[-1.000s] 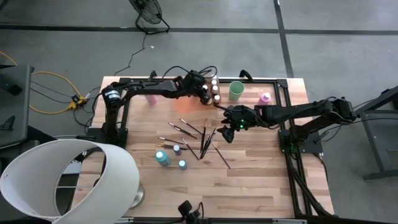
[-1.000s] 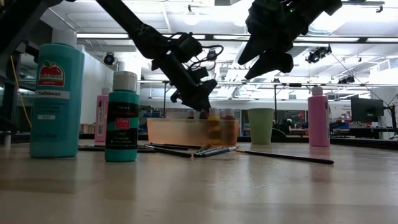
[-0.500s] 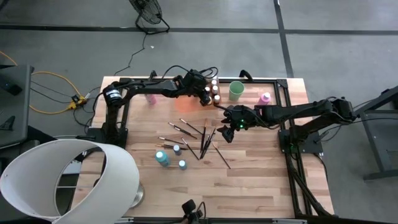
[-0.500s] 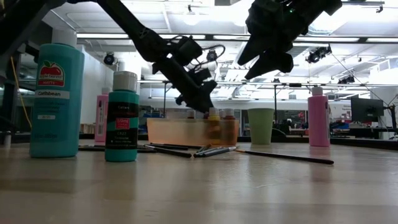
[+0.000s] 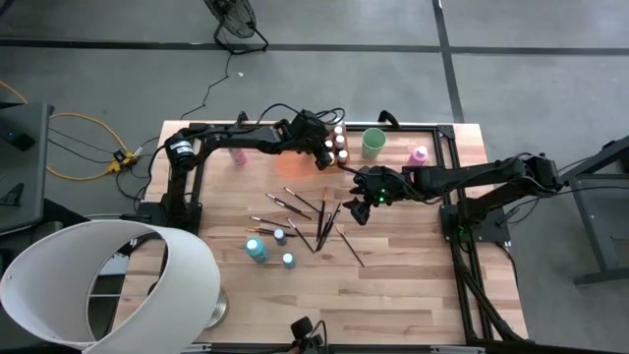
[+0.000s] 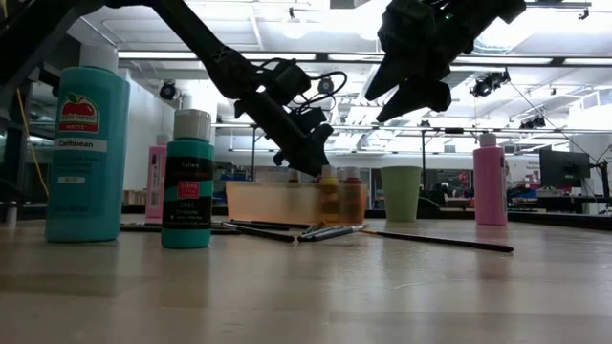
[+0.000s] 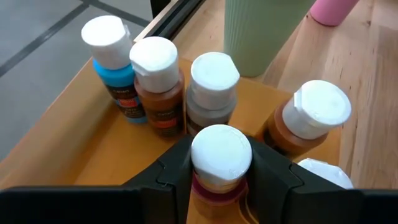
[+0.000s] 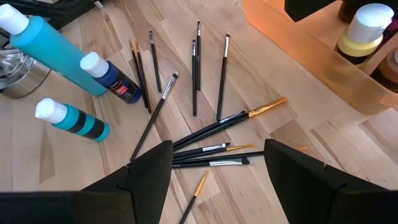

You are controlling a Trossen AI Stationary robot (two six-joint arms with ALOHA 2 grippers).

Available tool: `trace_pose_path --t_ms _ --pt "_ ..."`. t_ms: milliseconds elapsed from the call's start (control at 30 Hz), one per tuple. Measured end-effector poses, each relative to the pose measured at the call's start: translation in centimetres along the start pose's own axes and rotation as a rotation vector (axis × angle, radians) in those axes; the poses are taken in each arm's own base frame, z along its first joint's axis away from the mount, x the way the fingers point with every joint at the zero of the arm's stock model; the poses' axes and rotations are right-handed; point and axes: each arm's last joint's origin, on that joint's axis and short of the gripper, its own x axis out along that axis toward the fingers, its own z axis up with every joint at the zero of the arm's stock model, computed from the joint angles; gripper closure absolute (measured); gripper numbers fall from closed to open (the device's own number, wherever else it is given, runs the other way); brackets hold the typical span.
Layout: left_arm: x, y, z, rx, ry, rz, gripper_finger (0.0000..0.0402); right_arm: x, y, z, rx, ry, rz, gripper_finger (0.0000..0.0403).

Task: Pick & Place Paint Supplies
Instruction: Put the small pink paint bottle into the orange bin

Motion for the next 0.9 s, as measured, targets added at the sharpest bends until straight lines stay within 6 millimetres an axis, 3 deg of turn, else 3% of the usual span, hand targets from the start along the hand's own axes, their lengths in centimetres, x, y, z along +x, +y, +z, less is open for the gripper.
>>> trace_pose_path --t_ms 700,900 --pt "-0.1 -0.1 0.4 -0.024 0.027 0.0 0.025 0.0 0.0 0.0 -0.003 0.001 0.0 0.0156" --pt "-0.5 -0.1 1.7 -0.006 0.037 0.0 0.0198 0.0 0.0 0.0 -0.003 0.001 0.0 0.0156"
